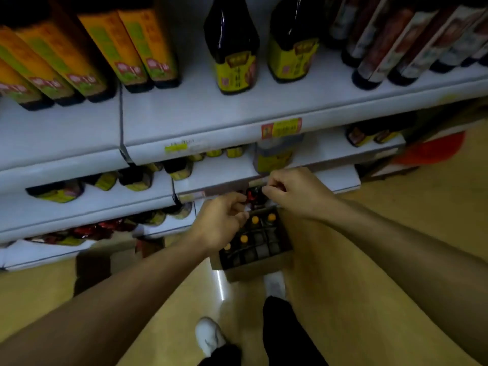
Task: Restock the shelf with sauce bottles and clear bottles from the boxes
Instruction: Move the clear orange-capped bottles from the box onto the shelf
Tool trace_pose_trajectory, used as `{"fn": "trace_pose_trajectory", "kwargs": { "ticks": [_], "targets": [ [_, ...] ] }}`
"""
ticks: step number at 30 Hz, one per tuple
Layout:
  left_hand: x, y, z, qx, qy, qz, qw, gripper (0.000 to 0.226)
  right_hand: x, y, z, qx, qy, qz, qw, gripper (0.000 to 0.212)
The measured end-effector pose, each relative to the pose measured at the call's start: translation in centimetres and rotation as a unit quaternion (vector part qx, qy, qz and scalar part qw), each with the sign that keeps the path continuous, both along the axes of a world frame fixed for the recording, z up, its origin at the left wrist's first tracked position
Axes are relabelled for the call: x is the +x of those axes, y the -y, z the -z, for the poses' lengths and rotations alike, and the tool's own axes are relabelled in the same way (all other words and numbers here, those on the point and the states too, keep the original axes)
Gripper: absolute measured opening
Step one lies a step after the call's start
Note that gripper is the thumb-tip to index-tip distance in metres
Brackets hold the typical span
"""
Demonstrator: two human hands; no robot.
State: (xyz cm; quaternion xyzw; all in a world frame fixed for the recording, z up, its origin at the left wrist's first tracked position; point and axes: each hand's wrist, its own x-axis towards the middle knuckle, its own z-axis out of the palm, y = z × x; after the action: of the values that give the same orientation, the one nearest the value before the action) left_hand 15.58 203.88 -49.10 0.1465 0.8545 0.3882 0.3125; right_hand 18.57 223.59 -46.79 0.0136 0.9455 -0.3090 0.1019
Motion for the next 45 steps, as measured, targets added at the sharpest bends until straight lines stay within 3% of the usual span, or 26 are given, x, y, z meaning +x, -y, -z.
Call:
{"fn": "trace_pose_trajectory", "kwargs": {
  "ticks": [14, 19, 24, 28, 31, 34, 39, 45],
  "targets": [
    [2.4, 0.3, 21.9, -0.059, 0.133, -0.093, 0.985, 0.043, 2.4, 2.3, 23.9, -0.008, 0.192, 0.031, 0.981, 0.031],
    [3.5, 0.5, 30.0, -0.065, 0.133, -0.105, 0.983, 0.039, 2.3, 3.8, 33.2, 0.079, 0.191, -0.011, 0.978, 0.019],
    [3.3, 0.3, 36.8, -0.091, 0.138, -0.092, 0.982, 0.036, 2.1, 5.1, 41.5, 0.097, 0.198, -0.014, 0.975, 0.015],
    [3.0, 0.3, 41.6, -0.096, 0.125, -0.087, 0.984, 0.038, 2.3, 5.6, 47.0, 0.119, 0.187, -0.004, 0.975, 0.033],
    [3.1, 0.3, 44.4, -0.107, 0.114, -0.065, 0.986, 0.043, 1.9, 5.8, 50.0, 0.172, 0.188, -0.051, 0.966, 0.055],
    [3.3, 0.3, 46.5, -0.121, 0.095, -0.026, 0.988, 0.046, 1.3, 6.1, 52.0, 0.221, 0.179, -0.079, 0.955, 0.062],
    [3.1, 0.1, 48.7, -0.121, 0.090, -0.016, 0.988, 0.047, 0.2, 6.8, 53.8, 0.227, 0.198, -0.089, 0.949, 0.041],
    [2.7, 0.1, 49.5, -0.100, 0.101, -0.017, 0.990, 0.052, -0.3, 7.5, 54.7, 0.219, 0.213, -0.107, 0.946, 0.040]
  ]
}}
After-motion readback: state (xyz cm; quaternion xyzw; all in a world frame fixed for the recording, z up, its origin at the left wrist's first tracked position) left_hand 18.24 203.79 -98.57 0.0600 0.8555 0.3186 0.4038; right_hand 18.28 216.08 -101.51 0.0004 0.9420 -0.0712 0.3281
